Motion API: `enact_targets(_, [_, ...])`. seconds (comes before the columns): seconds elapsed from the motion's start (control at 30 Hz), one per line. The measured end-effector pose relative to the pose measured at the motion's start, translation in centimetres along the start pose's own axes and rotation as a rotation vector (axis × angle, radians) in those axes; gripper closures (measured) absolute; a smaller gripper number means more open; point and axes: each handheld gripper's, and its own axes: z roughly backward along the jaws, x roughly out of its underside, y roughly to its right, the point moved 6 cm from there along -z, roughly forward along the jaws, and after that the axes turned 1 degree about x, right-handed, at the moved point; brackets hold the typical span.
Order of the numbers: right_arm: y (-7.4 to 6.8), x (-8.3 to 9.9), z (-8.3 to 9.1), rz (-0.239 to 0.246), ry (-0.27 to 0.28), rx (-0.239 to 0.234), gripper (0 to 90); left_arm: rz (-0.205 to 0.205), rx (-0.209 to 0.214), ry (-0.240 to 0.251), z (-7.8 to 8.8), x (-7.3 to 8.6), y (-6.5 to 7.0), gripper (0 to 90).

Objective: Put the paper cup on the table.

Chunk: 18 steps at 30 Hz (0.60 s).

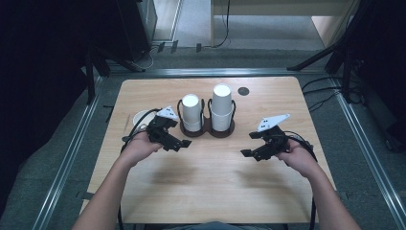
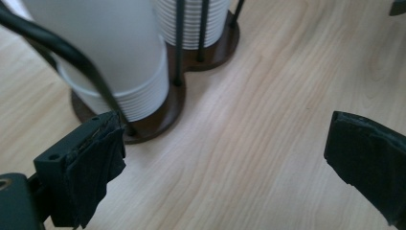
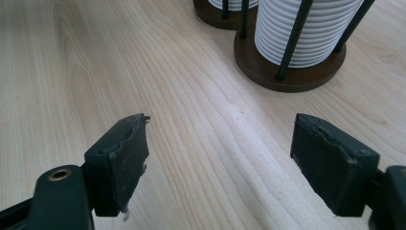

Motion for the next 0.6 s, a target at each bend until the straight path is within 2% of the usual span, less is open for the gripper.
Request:
enact_targets(0.4, [-0.4, -0.2, -0.4, 0.018, -0.005, 0.004, 20.6, -0.043, 0.006, 0.006, -1.6, -0.8, 1.9, 0.6])
enact_targets(0.5, [-0.5, -0.3, -0.4, 0.023, -0.005, 0.006, 20.6, -0.032, 0.006, 0.023, -1.8, -1.1, 2.4, 0.6])
enact_targets(0.6, [-0.6, -0.3, -0.5, 0.026, -0.009, 0.006, 20.6, -0.045, -0.002, 0.029, -2.1, -1.4, 2.9, 0.6])
